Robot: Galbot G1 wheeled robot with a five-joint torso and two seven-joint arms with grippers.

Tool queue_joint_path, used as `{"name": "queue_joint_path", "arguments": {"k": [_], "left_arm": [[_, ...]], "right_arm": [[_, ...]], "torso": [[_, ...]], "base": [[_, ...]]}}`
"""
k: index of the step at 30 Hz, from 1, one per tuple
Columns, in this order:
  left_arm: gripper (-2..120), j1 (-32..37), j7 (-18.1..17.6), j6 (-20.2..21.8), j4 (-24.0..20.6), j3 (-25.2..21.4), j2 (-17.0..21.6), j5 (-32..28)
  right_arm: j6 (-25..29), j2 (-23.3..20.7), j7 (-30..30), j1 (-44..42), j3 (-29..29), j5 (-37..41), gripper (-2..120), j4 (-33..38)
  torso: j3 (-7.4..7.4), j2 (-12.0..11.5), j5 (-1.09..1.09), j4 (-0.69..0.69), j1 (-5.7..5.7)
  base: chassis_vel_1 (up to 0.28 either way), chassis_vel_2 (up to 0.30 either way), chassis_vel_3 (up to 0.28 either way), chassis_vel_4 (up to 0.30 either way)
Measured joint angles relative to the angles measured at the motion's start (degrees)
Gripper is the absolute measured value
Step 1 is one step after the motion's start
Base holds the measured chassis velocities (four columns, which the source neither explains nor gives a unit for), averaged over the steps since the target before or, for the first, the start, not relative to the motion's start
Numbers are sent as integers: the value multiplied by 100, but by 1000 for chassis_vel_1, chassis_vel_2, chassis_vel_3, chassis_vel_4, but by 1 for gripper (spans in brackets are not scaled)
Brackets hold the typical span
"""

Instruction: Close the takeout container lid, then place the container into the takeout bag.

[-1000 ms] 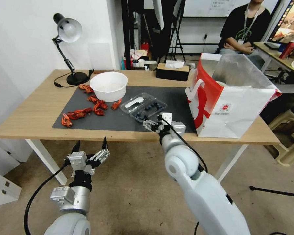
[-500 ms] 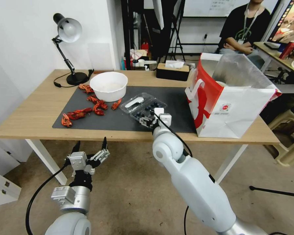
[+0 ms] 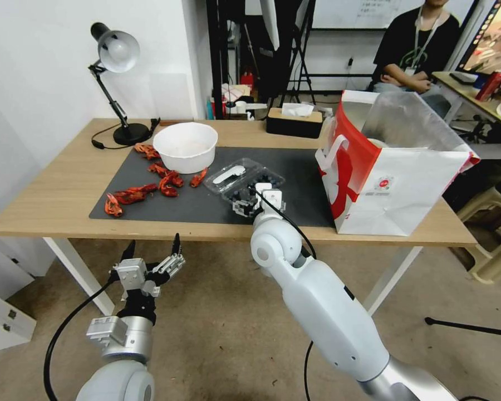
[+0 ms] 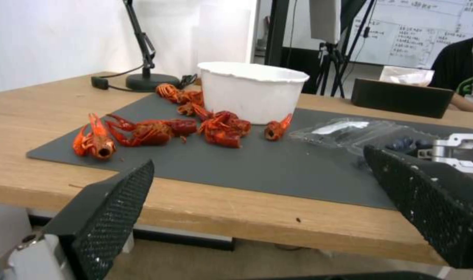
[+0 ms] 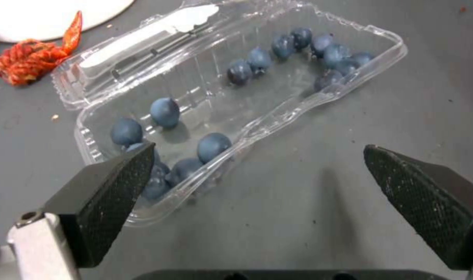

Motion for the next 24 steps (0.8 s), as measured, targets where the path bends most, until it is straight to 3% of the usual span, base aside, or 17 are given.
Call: {"name": "queue_joint_path", "arguments": {"k": [24], "left_arm": [[100,-39,-4,-21,12,64,0,-21]], "right_arm": [[-166,-456,43,-245,345,329,100,387]], "torso": [[0,1,1,0,-1]], "base": [[0,0,0,0]]}}
